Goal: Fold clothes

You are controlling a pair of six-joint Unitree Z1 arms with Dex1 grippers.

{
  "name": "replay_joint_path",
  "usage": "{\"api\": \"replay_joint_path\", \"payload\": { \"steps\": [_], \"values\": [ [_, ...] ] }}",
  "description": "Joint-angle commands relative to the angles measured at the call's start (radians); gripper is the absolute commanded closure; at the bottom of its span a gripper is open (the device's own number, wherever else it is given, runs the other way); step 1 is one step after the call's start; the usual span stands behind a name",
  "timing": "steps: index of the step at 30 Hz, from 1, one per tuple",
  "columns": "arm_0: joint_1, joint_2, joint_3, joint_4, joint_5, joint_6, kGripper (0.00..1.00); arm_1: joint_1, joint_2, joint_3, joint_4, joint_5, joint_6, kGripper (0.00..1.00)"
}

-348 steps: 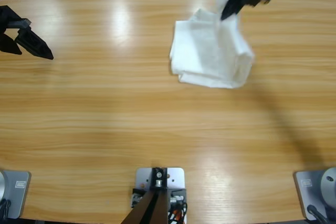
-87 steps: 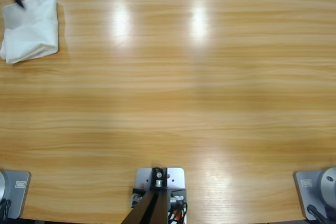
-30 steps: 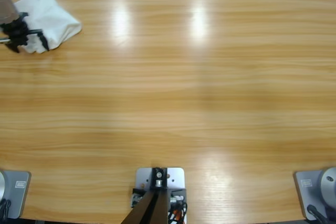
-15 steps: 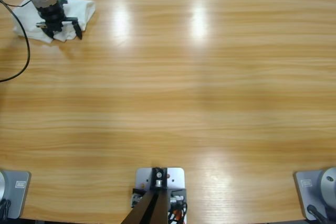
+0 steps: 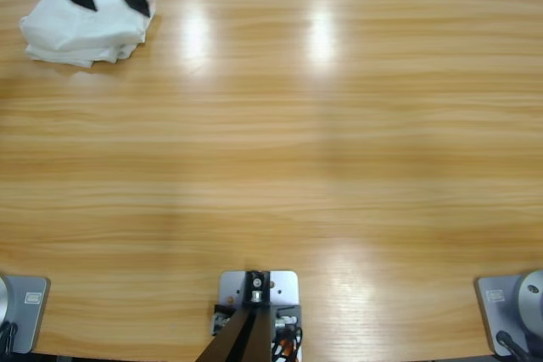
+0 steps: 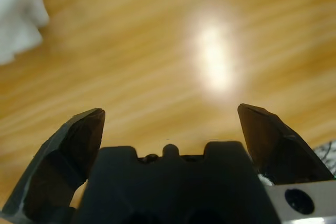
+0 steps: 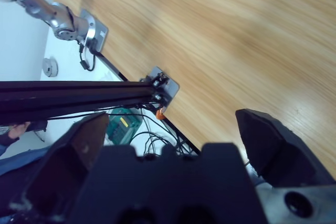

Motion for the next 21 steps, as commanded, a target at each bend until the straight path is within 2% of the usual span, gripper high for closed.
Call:
{"api": "replay_joint_path", "payload": {
  "steps": [1,3,6,8,11,13,17,21],
  "values": [
    [-0.159,-0.402,0.658,-0.308,-0.035,-0.117,0.0,0.008,-0.061,0.325,-0.235,-0.008,0.001,0.0],
    [-0.236,-0.485,0.808,-0.416,-0.073,-0.126,0.004,0.009,-0.039,0.41,-0.335,0.008,0.005,0.0],
    [-0.357,-0.478,0.853,-0.441,-0.059,-0.136,0.0,0.067,0.055,0.442,-0.414,0.005,-0.004,0.0],
    [-0.405,-0.468,0.874,-0.441,-0.029,-0.134,0.0,0.117,0.123,0.442,-0.424,-0.034,-0.039,0.0],
    [-0.42,-0.488,0.892,-0.441,0.009,-0.124,0.0,0.15,0.156,0.455,-0.436,-0.072,-0.08,0.0],
    [-0.431,-0.489,0.902,-0.471,0.012,-0.114,0.0,0.175,0.149,0.505,-0.498,-0.094,-0.082,0.0],
    [-0.472,-0.469,0.966,-0.549,0.02,-0.114,0.0,0.211,0.147,0.539,-0.56,-0.184,-0.063,0.0],
    [-0.482,-0.49,0.974,-0.555,0.038,-0.113,0.0,0.212,0.081,0.579,-0.622,-0.287,-0.017,0.0]
  ]
}}
